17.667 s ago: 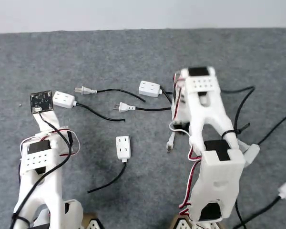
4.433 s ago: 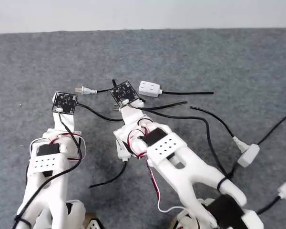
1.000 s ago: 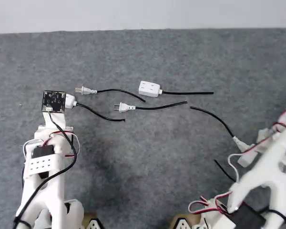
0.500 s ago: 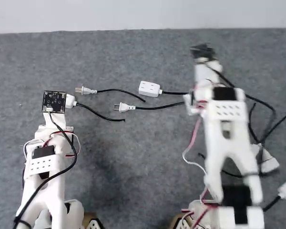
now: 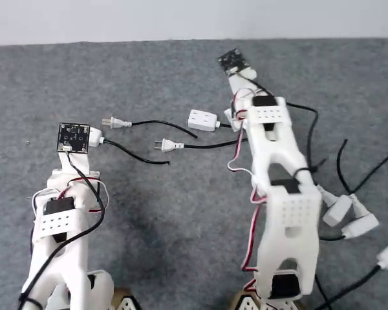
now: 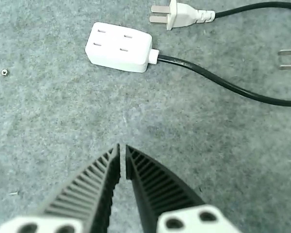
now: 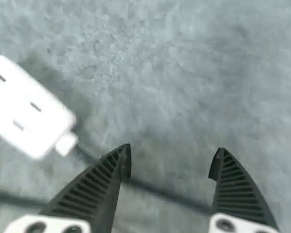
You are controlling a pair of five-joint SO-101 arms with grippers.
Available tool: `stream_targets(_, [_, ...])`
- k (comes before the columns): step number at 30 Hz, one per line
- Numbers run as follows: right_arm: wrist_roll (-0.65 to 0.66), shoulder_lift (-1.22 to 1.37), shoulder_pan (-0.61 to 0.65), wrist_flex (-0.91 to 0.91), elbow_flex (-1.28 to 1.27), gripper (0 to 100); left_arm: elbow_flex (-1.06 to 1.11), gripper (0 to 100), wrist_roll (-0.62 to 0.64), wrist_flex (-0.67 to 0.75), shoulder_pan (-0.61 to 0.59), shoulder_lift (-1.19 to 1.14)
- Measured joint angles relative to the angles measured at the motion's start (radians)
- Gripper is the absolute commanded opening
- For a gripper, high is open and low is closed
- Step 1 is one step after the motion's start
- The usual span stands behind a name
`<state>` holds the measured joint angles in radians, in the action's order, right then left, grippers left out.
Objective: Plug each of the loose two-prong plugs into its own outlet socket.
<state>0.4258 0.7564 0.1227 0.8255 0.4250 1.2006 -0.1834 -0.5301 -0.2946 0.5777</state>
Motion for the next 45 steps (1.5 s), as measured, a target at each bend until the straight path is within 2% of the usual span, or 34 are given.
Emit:
stream_targets(7, [0.002,0.255,0.071,0.000,0.318,23.6,0.000,2,0.000,0.020,0.000,0.000])
stream_targets(14, [-0.031,0.405,0.091,0.064,0.522,0.1,0.000,2,0.000,0.031,0.000,0.000])
stream_targets(16, [-0.031,0.408,0.091,0.155,0.577,2.5,0.000,2,0.000,0.031,0.000,0.000])
stream_targets(26, [-0.043,0.439,0.117,0.793,0.901,0.9,0.000,2,0.000,0.031,0.000,0.000])
stream_targets(29, [-0.043,0.439,0.138,0.914,0.931,0.9,0.000,2,0.000,0.031,0.000,0.000])
stream_targets(33, [-0.107,0.439,0.150,0.928,0.931,0.8,0.000,2,0.000,0.031,0.000,0.000])
stream_targets(39, [-0.127,0.440,0.157,0.928,0.964,1.3,0.000,2,0.000,0.031,0.000,0.000])
stream_targets(42, [-0.124,0.440,0.153,0.930,1.059,9.0,0.000,2,0.000,0.031,0.000,0.000])
stream_targets(45, [-0.046,0.439,0.170,0.930,1.105,21.3,0.000,2,0.000,0.031,0.000,0.000])
